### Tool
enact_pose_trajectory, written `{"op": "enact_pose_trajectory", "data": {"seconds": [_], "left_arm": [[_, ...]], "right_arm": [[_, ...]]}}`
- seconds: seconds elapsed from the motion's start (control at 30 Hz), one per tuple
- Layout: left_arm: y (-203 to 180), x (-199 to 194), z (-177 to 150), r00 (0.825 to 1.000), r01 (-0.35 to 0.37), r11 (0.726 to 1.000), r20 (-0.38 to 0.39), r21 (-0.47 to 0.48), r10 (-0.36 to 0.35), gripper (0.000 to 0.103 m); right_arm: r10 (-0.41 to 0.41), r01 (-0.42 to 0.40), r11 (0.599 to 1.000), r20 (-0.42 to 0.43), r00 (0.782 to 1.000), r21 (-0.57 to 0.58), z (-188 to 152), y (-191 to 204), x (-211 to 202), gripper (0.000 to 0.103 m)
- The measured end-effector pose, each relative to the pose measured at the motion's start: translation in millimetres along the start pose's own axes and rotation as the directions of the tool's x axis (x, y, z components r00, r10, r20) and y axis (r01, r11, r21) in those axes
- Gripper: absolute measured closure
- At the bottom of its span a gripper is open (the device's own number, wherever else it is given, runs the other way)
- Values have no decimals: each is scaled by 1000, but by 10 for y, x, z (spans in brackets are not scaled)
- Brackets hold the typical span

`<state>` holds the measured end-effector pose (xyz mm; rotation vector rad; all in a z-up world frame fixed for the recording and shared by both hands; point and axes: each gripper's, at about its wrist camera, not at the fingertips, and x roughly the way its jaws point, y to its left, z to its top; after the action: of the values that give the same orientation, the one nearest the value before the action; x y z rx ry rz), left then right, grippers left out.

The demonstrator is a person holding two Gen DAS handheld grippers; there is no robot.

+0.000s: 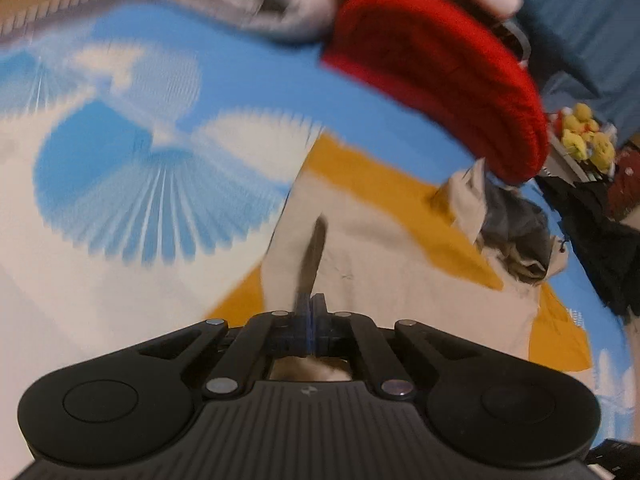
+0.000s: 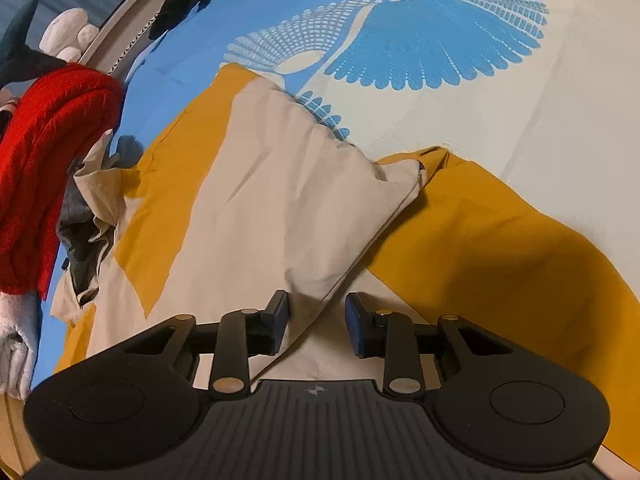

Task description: Fold large clothes

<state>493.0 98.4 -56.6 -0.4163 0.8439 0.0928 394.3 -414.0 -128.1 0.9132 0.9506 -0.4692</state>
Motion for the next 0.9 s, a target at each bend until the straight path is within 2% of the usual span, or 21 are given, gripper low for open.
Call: {"op": "enact_pose_trajectory", "data": {"seconds": [0.1, 0.13, 0.17, 0.2, 0.27, 0.33, 0.4, 0.43, 0.5, 0.57, 0.6, 0.7, 0.77, 0.83, 0.9], "left_arm": [[-40, 25, -6, 1000, -18, 999, -10, 39, 18, 102], [-56, 23, -18, 999, -49, 997, -10, 56, 50, 102], [-74, -12, -21, 997, -76, 995, 13, 69, 76, 102], [-106, -65, -12, 995, -90, 992, 49, 90, 86, 98], [-211, -161, -8, 993, -73, 986, 104, 148, 57, 94], [-298, -174, -23, 994, -23, 982, 108, 186, 3, 86], [-278, -28, -62, 999, 43, 987, 10, 152, -45, 78], [-235, 80, -85, 998, 54, 991, -44, 122, -49, 75], [-119, 301, -157, 987, 14, 997, -162, 69, -3, 75], [-65, 350, -168, 982, -8, 998, -188, 57, 19, 75], [-79, 316, -140, 984, -7, 998, -177, 67, 19, 75], [-219, 134, -55, 997, 16, 988, -76, 156, -4, 73], [-247, 110, -44, 999, 9, 984, -53, 176, 0, 65], [-164, 223, -95, 991, -14, 991, -132, 132, 32, 60], [-108, 282, -162, 975, -68, 992, -203, 104, 89, 62]], "right_arm": [[-11, 11, 998, 9, 1000, -57, -40, 115, -69, 73], [-23, 25, 995, 25, 999, -97, -64, 178, -108, 73], [-29, 34, 991, 40, 999, -133, -93, 240, -149, 73], [-29, 38, 986, 55, 998, -160, -120, 290, -191, 73], [-26, 47, 974, 98, 995, -222, -184, 399, -287, 72], [17, 28, 958, 152, 988, -286, -273, 520, -403, 72], [108, -36, 937, 188, 976, -347, -331, 609, -482, 72], [144, -57, 921, 201, 969, -386, -347, 650, -484, 72], [187, -92, 899, 184, 965, -428, -312, 666, -381, 72], [152, -87, 922, 147, 977, -377, -218, 558, -217, 72], [96, -46, 939, 131, 987, -341, -165, 482, -107, 72], [-60, 87, 951, 99, 993, -296, -58, 326, 69, 72], [-53, 84, 960, 119, 991, -267, -6, 288, 8, 72], [-27, 68, 953, 141, 990, -294, 10, 342, -62, 72], [-45, 93, 945, 158, 986, -314, -2, 369, -112, 72]]}}
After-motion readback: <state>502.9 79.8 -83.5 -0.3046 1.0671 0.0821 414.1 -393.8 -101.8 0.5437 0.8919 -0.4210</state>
